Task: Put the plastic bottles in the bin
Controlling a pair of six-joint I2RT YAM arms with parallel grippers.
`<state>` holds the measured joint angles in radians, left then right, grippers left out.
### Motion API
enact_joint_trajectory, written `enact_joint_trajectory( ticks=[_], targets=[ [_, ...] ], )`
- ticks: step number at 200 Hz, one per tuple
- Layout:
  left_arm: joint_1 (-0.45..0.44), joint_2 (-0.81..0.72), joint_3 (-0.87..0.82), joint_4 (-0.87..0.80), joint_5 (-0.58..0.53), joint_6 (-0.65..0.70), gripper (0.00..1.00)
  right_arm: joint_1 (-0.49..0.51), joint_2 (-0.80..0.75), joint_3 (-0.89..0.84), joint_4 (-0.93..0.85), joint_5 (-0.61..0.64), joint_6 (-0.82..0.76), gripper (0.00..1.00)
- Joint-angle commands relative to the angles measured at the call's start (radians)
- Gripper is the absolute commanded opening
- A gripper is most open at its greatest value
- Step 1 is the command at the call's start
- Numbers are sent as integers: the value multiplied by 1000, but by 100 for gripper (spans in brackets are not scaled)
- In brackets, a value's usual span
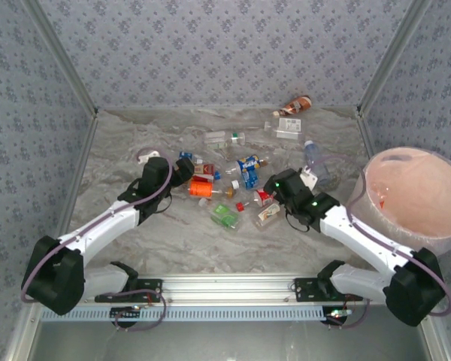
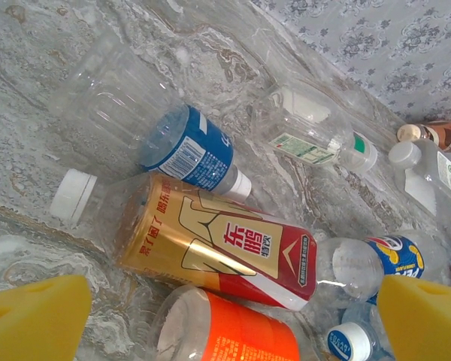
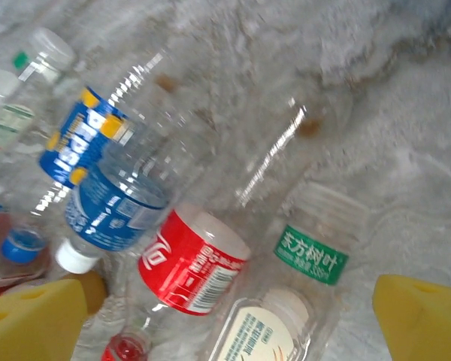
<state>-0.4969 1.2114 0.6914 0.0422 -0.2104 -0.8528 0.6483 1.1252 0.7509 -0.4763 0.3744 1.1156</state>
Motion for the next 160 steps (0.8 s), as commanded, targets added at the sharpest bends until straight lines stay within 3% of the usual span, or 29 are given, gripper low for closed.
enact_joint_trajectory(
  ticks=[1, 50, 88, 113, 160],
  targets=[
    [8, -16, -9, 16, -16, 24, 98, 37, 80, 5, -84, 12, 165, 100],
    [14, -30, -27, 10, -32, 26, 98, 59, 206, -23, 9, -134, 209, 98],
    [18, -36, -42, 10, -43, 21, 98, 57, 211, -40, -20, -123, 251, 89],
    [18, -36, -44, 7, -43, 20, 98, 31, 207, -97, 3, -193, 274, 86],
    [18, -66, -71, 0, -48, 15, 98, 30, 160, -130, -11, -160, 295, 86]
  ],
)
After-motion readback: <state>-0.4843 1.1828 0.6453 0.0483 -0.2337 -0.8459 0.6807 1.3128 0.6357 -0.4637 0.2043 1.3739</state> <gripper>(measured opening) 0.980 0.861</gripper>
